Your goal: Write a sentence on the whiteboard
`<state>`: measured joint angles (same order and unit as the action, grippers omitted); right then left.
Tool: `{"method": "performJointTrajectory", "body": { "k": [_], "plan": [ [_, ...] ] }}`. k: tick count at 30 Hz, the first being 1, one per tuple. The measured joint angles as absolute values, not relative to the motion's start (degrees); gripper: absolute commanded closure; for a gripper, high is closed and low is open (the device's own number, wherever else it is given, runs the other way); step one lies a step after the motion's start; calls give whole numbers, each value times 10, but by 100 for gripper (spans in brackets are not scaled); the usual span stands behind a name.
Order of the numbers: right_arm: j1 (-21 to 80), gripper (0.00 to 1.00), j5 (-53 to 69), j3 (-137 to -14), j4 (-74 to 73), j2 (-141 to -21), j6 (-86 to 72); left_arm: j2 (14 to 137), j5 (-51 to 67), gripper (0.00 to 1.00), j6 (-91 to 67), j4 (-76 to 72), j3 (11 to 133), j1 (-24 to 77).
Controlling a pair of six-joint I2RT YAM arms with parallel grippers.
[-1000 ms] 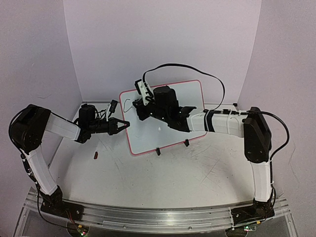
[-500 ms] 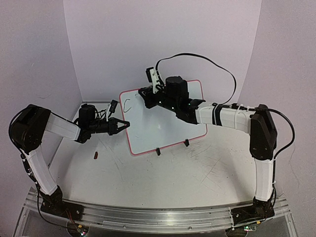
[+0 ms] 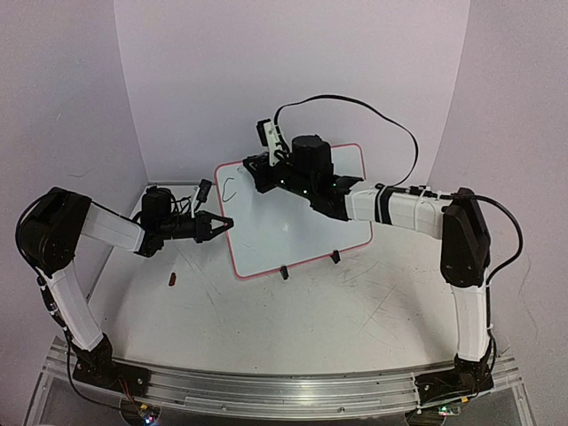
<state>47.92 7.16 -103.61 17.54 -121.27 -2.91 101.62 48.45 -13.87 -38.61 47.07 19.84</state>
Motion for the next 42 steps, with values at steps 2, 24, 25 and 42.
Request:
{"method": "performJointTrajectory", "body": {
  "k": [2,24,25,42],
  "plan": [
    [479,100,71,-1036,172,-1215,-29,1016,485,100,-139,-384,473,199],
    [479,100,62,-1056,156,-1228,-28,1016,484,100,-135,-375,476,199],
    [479,100,62,-1056,155,-1228,-28,1016,484,100,-135,-375,476,199],
    [497,100,65,-976,170,-1214,-33,1016,480,100,-135,-369,476,199]
  ]
}}
